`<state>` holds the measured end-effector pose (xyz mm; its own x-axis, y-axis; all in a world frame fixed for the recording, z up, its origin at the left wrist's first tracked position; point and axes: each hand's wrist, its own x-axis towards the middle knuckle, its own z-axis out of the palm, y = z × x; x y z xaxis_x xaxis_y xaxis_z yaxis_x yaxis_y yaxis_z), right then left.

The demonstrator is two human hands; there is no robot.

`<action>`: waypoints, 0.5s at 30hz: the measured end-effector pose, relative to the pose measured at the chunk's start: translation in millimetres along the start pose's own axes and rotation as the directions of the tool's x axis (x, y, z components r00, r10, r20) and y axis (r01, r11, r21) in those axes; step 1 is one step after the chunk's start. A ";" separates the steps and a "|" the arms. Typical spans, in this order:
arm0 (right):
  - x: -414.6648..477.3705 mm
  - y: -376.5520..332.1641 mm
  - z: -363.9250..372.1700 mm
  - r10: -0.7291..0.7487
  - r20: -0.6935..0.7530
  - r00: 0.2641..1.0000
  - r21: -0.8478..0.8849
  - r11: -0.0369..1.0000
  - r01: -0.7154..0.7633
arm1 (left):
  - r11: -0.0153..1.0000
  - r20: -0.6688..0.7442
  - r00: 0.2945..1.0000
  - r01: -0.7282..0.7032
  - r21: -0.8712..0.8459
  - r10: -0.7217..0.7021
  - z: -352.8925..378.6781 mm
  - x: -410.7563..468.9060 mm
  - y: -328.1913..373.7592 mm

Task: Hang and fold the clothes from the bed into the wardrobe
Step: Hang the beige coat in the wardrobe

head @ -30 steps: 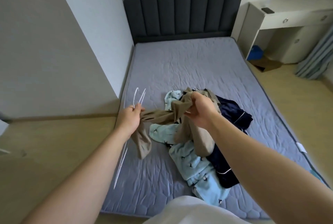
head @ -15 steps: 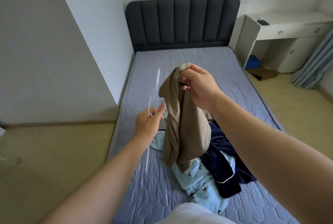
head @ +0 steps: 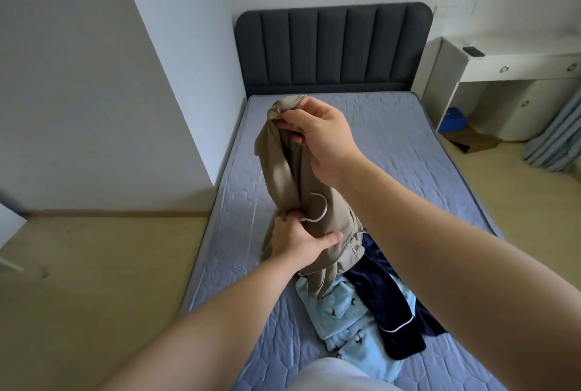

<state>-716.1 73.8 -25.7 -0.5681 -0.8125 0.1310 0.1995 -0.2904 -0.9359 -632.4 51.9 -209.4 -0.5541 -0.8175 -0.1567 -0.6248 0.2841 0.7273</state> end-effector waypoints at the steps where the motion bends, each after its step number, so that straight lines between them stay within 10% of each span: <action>1: -0.5 -0.3 0.8 0.006 0.005 1.000 -0.004 1.000 -0.006 | 1.000 0.014 1.000 0.013 -0.017 -0.012 1.3 2.3 0.7; 15: -2.4 -1.4 -33.9 0.099 -0.118 0.988 0.014 0.995 -0.098 | 0.972 0.069 0.998 0.003 -0.233 0.013 -21.7 10.7 8.4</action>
<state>-742.1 93.3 -35.8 -0.6357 -0.7720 -0.0016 0.2651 -0.2163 -0.9396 -631.7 34.6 -190.4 -0.5988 -0.7774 -0.1925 -0.4811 0.1570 0.8625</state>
